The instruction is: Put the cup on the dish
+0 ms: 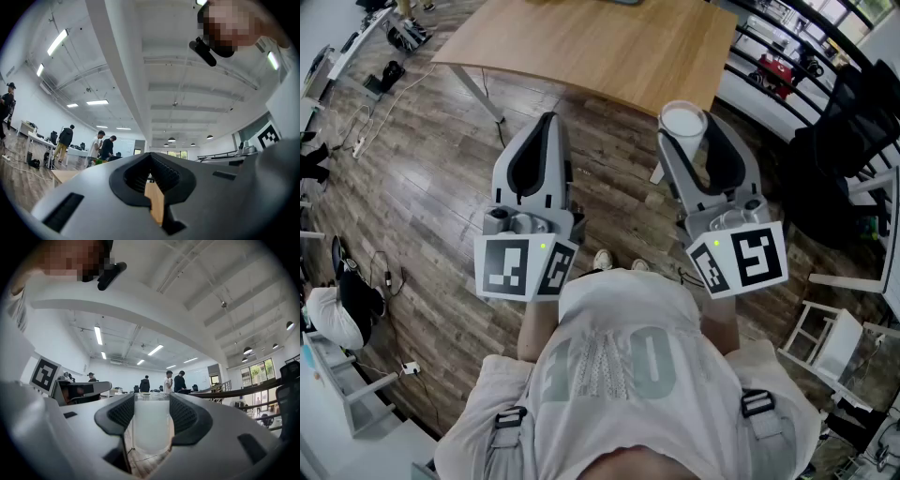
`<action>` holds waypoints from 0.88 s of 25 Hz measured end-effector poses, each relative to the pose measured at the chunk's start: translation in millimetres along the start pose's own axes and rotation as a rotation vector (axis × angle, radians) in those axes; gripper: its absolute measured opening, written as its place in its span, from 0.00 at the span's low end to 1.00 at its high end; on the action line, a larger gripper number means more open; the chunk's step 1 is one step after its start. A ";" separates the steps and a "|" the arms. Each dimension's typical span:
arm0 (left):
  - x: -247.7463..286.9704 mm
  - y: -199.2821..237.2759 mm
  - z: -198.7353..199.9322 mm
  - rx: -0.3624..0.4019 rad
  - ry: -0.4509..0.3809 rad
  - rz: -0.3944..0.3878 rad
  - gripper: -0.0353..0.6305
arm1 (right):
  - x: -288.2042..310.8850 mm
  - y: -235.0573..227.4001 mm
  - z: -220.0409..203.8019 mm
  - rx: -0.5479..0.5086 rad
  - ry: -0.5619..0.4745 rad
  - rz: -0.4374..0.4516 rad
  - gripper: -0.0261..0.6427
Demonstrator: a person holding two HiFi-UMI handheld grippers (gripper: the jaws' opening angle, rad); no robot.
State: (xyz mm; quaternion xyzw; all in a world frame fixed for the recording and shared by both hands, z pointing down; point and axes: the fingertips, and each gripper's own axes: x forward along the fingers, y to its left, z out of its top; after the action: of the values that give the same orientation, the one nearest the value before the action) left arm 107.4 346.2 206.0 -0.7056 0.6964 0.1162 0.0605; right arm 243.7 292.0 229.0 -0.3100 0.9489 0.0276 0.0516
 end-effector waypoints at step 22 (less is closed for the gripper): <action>-16.8 81.8 -5.8 -0.057 -0.005 0.042 0.06 | 38.8 29.2 -8.6 0.077 -0.006 -0.018 0.40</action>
State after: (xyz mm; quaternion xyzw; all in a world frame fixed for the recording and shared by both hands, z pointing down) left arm 26.2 359.2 222.0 -0.6920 0.7073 0.1388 0.0395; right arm 194.6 292.1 233.7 -0.3161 0.9464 -0.0085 0.0666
